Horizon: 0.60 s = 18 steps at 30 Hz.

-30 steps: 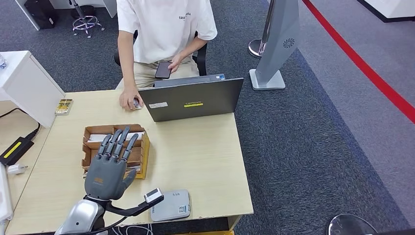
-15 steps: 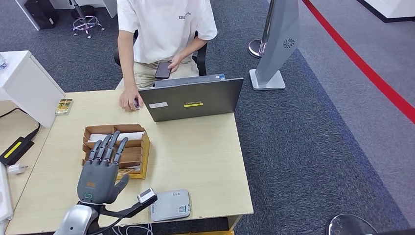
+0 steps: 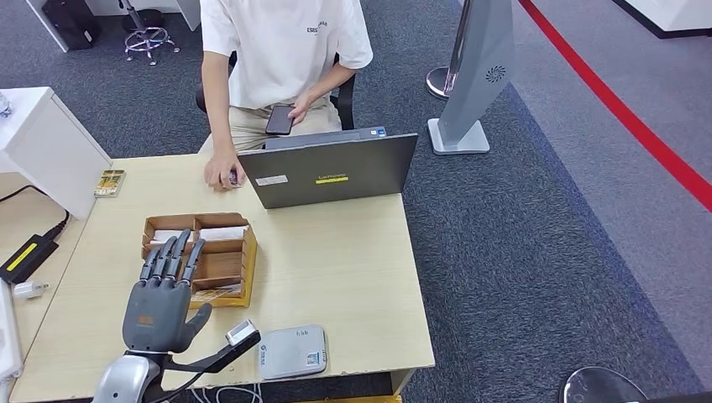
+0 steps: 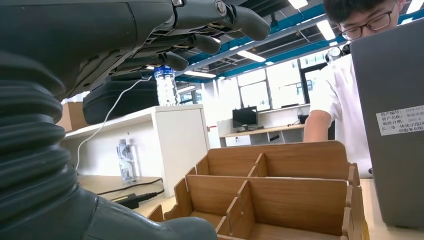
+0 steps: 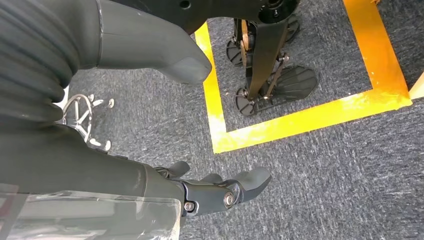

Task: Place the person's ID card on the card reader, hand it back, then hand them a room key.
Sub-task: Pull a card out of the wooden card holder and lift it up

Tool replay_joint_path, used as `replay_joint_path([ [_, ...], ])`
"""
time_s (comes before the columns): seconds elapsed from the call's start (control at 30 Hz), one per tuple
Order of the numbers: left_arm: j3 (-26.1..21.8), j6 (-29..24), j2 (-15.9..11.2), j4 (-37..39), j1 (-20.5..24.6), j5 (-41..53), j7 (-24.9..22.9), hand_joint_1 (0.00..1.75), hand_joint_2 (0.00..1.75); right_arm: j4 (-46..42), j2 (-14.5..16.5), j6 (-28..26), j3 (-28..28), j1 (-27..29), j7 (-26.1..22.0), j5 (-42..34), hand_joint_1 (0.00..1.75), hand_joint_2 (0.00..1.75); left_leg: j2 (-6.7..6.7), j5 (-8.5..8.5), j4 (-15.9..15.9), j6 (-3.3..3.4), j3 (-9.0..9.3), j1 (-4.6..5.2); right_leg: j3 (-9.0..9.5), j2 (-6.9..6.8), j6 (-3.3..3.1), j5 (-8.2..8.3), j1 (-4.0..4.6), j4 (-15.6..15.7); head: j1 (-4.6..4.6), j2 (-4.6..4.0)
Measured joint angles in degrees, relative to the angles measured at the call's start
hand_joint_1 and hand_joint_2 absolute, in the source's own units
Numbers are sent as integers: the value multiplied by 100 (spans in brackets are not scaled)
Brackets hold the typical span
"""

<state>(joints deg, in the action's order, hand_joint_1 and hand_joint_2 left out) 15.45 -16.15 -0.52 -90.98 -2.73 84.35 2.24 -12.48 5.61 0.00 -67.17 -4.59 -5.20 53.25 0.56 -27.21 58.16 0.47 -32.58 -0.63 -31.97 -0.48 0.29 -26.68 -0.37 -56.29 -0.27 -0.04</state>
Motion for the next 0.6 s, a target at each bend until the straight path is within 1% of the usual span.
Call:
replay_joint_path([
  [0.6,-83,37,78,51,-100,8,73,0,175,-2,20,-4,0,0,13,13,0,175,0,0,0,0,-1,0,0,0,0,0,0,0,0,0],
])
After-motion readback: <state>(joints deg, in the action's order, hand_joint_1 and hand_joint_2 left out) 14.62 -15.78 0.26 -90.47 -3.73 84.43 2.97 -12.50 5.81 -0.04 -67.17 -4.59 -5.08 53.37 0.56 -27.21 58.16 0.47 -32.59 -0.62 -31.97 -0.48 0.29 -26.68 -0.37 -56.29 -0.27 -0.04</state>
